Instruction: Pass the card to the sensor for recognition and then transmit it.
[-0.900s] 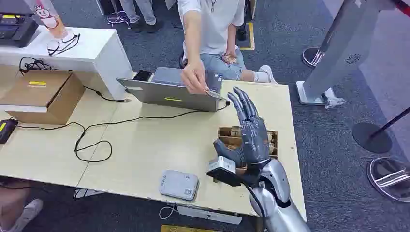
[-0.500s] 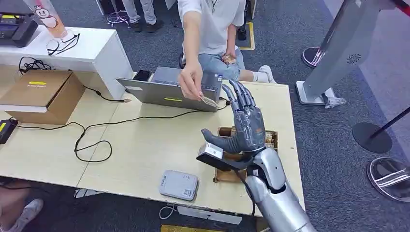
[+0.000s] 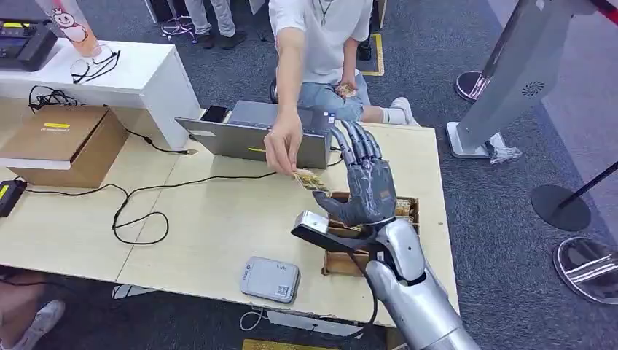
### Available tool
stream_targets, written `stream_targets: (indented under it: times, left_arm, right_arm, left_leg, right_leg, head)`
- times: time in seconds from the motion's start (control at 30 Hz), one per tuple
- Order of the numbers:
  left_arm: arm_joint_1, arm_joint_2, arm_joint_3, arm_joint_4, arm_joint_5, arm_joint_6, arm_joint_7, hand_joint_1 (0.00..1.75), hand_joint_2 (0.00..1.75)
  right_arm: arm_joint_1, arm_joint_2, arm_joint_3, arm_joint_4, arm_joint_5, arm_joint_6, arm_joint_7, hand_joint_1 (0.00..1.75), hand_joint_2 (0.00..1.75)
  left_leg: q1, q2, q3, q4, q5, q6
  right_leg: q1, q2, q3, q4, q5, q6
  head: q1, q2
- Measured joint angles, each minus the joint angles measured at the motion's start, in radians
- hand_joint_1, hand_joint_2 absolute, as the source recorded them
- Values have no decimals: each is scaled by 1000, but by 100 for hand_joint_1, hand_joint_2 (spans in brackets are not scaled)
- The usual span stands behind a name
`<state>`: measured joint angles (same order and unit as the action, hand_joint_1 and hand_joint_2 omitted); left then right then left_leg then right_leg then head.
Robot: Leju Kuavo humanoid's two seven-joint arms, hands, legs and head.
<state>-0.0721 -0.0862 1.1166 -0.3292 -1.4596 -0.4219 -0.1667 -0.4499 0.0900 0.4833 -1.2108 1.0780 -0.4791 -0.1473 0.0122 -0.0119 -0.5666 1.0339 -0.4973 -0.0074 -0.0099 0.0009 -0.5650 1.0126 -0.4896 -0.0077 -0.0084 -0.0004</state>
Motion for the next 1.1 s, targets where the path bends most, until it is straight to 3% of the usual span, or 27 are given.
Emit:
stream_targets:
  times: [0.53,0.57,0.6,0.63,0.67,1.1]
  left_arm:
    - [0,2,-1,6,15,0,0,0,0]
    - [0,2,0,6,15,0,0,0,0]
    - [0,2,-1,6,15,0,0,0,0]
    - [0,2,-1,6,15,0,0,0,0]
    - [0,3,-1,6,15,0,0,0,0]
    - [0,6,-1,6,16,0,0,0,0]
  right_arm:
    - [-14,7,16,29,19,1,13,2,175]
    - [-14,8,16,29,19,1,13,23,175]
    - [-15,8,16,29,19,1,13,138,175]
    - [-15,9,16,29,19,1,13,162,175]
    - [-15,9,16,29,19,1,13,175,175]
    - [-22,11,18,37,19,3,13,175,175]
  left_leg:
    - [0,0,0,0,0,0]
    - [0,0,0,0,0,0]
    - [0,0,0,0,0,0]
    - [0,0,0,0,0,0]
    - [0,0,0,0,0,0]
    - [0,0,0,0,0,0]
  right_leg:
    - [0,0,0,0,0,0]
    - [0,0,0,0,0,0]
    - [0,0,0,0,0,0]
    - [0,0,0,0,0,0]
    - [0,0,0,0,0,0]
    - [0,0,0,0,0,0]
  head:
    - [0,0]
    - [0,0]
    - [0,0]
    - [0,0]
    - [0,0]
    - [0,0]
